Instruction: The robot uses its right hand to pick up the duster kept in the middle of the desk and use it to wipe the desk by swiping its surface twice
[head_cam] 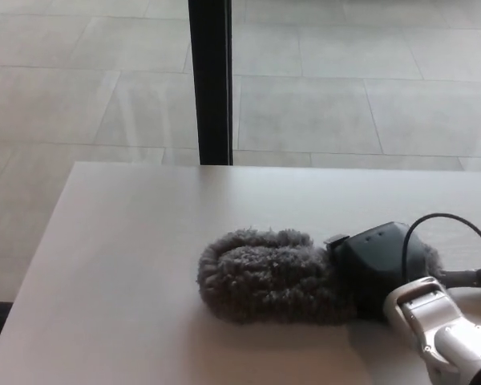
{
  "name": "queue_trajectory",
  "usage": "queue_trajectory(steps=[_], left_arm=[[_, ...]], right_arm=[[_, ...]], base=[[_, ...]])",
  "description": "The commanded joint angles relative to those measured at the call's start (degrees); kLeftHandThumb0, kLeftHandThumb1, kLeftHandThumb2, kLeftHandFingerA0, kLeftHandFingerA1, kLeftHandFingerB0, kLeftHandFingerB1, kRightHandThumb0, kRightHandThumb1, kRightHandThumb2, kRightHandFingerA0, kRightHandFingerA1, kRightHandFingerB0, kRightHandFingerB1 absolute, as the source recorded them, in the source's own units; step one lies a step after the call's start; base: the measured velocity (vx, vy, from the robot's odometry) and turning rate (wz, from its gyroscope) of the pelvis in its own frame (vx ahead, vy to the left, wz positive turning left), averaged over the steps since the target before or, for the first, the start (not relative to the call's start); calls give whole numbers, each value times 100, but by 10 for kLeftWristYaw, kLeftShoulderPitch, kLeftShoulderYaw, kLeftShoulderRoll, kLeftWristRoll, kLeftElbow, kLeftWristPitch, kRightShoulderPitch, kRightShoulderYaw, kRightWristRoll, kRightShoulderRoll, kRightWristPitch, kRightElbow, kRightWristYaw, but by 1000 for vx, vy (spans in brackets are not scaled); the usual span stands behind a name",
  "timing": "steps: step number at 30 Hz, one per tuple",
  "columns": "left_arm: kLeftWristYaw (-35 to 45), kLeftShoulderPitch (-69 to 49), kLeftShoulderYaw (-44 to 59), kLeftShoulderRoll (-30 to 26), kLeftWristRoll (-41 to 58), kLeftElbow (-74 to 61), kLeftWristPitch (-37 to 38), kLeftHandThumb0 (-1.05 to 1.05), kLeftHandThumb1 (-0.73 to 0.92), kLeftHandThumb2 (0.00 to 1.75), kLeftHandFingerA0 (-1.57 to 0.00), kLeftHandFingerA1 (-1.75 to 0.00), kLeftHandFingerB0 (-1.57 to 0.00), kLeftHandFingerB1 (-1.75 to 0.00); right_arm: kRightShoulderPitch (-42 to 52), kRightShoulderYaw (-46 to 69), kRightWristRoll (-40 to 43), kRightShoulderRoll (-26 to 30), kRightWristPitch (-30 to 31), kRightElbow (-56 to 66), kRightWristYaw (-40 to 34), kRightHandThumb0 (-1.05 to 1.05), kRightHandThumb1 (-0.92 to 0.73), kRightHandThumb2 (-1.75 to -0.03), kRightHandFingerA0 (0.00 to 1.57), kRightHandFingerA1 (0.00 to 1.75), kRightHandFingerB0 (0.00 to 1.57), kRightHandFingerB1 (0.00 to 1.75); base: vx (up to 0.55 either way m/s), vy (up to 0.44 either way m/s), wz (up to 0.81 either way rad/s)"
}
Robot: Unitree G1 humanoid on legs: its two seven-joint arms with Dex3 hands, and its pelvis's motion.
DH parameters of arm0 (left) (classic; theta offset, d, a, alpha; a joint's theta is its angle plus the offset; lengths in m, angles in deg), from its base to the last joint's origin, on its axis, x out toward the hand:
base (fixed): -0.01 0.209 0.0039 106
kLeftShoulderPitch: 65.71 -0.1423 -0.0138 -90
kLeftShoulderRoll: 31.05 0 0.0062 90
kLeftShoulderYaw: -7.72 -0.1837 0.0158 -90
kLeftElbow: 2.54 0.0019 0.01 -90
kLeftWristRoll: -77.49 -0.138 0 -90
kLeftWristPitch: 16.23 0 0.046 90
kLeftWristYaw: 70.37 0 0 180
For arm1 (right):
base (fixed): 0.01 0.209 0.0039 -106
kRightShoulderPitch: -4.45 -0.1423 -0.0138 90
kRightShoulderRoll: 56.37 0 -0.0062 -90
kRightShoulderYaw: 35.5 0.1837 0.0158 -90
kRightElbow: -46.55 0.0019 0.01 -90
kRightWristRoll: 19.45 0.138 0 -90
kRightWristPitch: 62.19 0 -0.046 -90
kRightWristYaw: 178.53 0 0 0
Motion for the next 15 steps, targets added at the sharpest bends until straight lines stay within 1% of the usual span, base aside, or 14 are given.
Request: queue_trajectory(steps=[1,2,3,5,6,7,8,9,10,11,12,13,14,15], left_arm=[[10,-4,8,-1,13,1,3,-82,12,174,-90,-140,-78,-131],[8,-4,8,-2,12,1,3,-92,24,165,-88,-137,-78,-127],[12,-4,11,-4,15,1,-4,-79,17,175,-80,-138,-75,-128],[10,-9,4,-4,7,0,9,-86,19,174,-81,-136,-74,-128],[14,-12,6,-3,9,-1,11,-89,15,175,-82,-139,-73,-129],[16,-17,6,-3,10,-5,15,-87,43,167,-71,-127,-75,-127],[17,-19,7,-2,10,-5,16,-87,43,167,-71,-127,-75,-127],[16,-22,6,-1,9,-10,18,-93,21,174,-90,-141,-72,-133],[16,-24,5,0,9,-12,18,-87,40,170,-96,-142,-83,-135],[6,-20,4,1,7,-10,12,-85,23,175,-95,-141,-74,-131],[5,-21,5,2,8,-9,11,-85,23,175,-95,-141,-74,-131],[8,-24,2,0,4,-6,16,-85,25,174,-96,-140,-75,-129],[4,-28,-4,-1,-2,-11,14,-76,45,165,-96,-134,-82,-127],[3,-28,-5,-1,-2,-12,14,-76,45,165,-96,-134,-82,-127]], right_arm=[[-31,18,14,47,74,-115,78,-41,-60,-58,84,164,77,84],[-29,26,22,61,67,-121,74,-39,-60,-59,78,169,72,104],[-35,22,16,61,94,-147,83,-42,-62,-59,77,172,70,109],[-32,31,26,71,88,-160,76,-39,-61,-58,77,172,70,106],[-29,27,21,83,97,-180,82,-40,-60,-58,80,160,71,90],[-15,38,33,108,86,-197,77,-39,-55,-60,80,161,69,83],[-16,38,34,109,84,-201,76,-39,-55,-60,80,161,69,83],[-14,40,37,114,86,-210,85,-39,-56,-59,78,162,68,83],[-12,47,44,115,98,-221,88,-41,-58,-57,79,161,71,82],[-7,50,47,123,105,-239,92,-42,-57,-59,78,167,70,88],[-8,50,46,123,106,-242,92,-42,-57,-59,78,167,70,88],[-4,56,52,127,104,-244,86,-42,-59,-57,80,161,69,81],[3,59,56,133,106,-253,85,-44,-60,-58,81,158,67,82],[3,59,57,133,106,-254,84,-44,-60,-58,81,158,67,82]], base=[[0,0,0],[0,0,0],[0,0,0],[0,0,0],[0,0,0],[0,0,0],[0,0,0],[0,0,0],[0,0,0],[0,0,0],[0,0,0],[0,0,0],[0,0,0],[0,0,0]])
